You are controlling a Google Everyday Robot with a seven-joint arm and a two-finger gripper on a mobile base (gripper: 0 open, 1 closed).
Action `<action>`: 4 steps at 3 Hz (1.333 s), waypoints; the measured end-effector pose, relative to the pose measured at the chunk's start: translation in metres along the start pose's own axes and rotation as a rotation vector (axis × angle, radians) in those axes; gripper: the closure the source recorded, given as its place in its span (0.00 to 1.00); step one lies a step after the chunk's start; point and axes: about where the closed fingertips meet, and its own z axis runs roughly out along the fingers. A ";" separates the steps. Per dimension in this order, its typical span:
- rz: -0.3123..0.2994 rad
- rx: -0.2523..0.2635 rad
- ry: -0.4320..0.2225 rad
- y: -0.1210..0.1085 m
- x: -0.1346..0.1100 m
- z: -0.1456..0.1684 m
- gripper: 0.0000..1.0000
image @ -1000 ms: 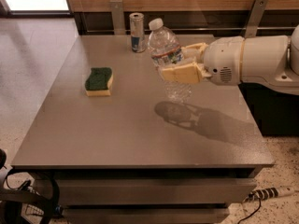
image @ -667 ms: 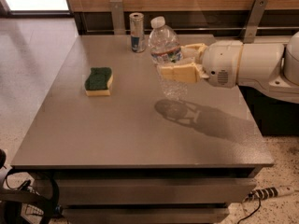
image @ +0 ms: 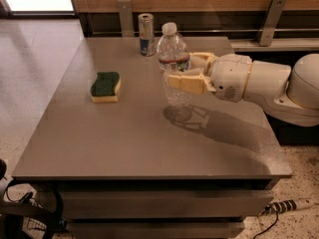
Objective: Place water bottle upright
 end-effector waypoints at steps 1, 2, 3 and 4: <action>-0.008 0.011 -0.057 0.006 0.015 0.001 1.00; -0.007 0.021 -0.075 0.010 0.025 0.000 1.00; 0.010 0.030 -0.085 0.014 0.039 -0.001 1.00; 0.024 0.033 -0.086 0.015 0.047 -0.001 1.00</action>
Offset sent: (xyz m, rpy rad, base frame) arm -0.0095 -0.0063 -0.0398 0.0880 -0.0492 -0.0265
